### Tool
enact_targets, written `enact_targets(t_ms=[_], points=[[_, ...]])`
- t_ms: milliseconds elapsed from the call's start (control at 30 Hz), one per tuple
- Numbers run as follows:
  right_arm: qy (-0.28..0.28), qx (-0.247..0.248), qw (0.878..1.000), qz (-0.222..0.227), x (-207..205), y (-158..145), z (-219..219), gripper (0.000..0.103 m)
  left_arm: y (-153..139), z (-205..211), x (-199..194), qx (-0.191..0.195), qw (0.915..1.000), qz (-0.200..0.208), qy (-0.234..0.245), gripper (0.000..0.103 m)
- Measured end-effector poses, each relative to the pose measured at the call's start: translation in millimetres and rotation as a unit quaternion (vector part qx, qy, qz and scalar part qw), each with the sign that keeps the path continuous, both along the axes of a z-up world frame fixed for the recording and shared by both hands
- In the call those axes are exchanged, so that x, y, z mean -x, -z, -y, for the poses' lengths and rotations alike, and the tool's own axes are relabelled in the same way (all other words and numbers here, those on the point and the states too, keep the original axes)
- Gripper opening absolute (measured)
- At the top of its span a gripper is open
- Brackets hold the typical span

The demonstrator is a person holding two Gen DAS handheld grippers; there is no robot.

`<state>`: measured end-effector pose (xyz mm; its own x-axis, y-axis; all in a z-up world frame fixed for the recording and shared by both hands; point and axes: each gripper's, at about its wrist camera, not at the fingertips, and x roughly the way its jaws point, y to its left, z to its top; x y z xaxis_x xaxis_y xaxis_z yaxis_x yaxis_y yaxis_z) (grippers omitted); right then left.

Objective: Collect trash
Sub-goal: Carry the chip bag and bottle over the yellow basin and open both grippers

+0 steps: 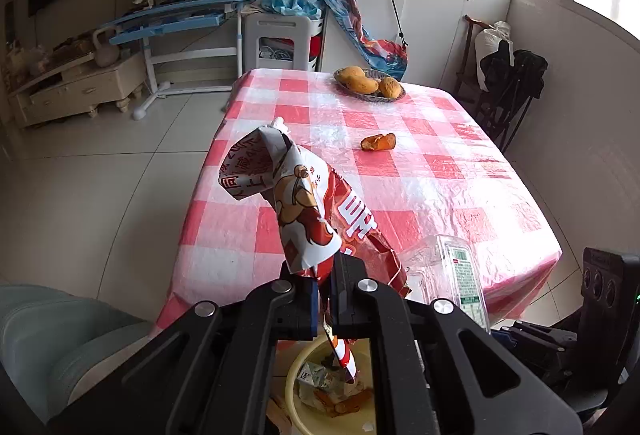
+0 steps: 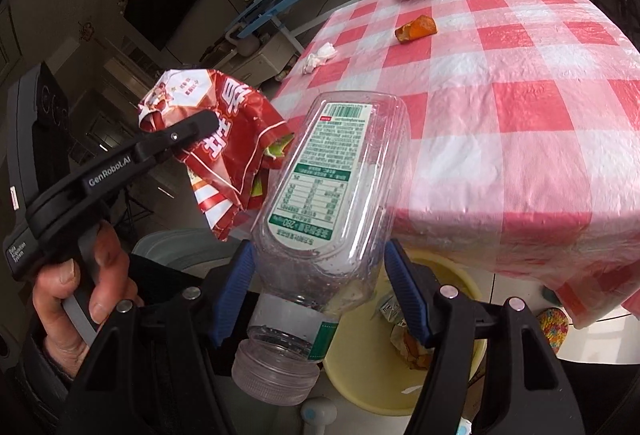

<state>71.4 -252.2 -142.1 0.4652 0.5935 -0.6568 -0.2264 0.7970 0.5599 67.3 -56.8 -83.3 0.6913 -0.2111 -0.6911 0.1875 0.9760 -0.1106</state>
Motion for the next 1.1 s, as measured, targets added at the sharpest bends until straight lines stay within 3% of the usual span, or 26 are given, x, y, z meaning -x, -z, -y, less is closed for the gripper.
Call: enact_targets(t_ms=[233, 367, 467, 567, 733, 867, 1000, 1067, 1100], points=[[-0.032, 0.073, 0.997, -0.018, 11.4, 16.2, -23.8, 0.064, 6.9, 3.7, 17.9, -0.002, 1.0, -0.005, 0.006, 0.004], [-0.027, 0.103, 0.993, -0.055, 10.7, 33.9, -22.1, 0.064, 11.5, 6.6, 29.7, -0.004, 0.9999, -0.008, 0.01, 0.004], [0.011, 0.1, 0.994, -0.05, 10.7, 30.8, -6.2, 0.065, 15.5, 11.1, 35.7, -0.009, 0.9996, -0.016, 0.02, 0.004], [0.067, 0.102, 0.992, -0.016, 16.2, 17.7, 12.8, 0.067, 21.7, 20.3, 38.8, -0.011, 0.9989, -0.032, 0.034, 0.004], [0.172, 0.116, 0.977, 0.042, 24.8, -2.4, 40.6, 0.08, 42.2, 36.9, 45.1, -0.042, 0.995, -0.07, 0.057, 0.004], [0.221, 0.109, 0.968, 0.055, 28.9, -3.8, 55.9, 0.084, 65.4, 51.8, 48.5, -0.078, 0.9851, -0.123, 0.092, 0.004], [0.235, 0.106, 0.965, 0.051, 28.3, -3.8, 60.3, 0.084, 83.4, 66.4, 54.4, -0.117, 0.9736, -0.156, 0.118, 0.005], [0.237, 0.11, 0.964, 0.051, 31.0, -3.9, 59.8, 0.084, 84.1, 67.1, 55.7, -0.12, 0.973, -0.158, 0.118, 0.016], [0.236, 0.113, 0.964, 0.051, 30.7, -4.6, 59.8, 0.084, 82.5, 66.5, 55.4, -0.119, 0.9739, -0.155, 0.115, 0.028]])
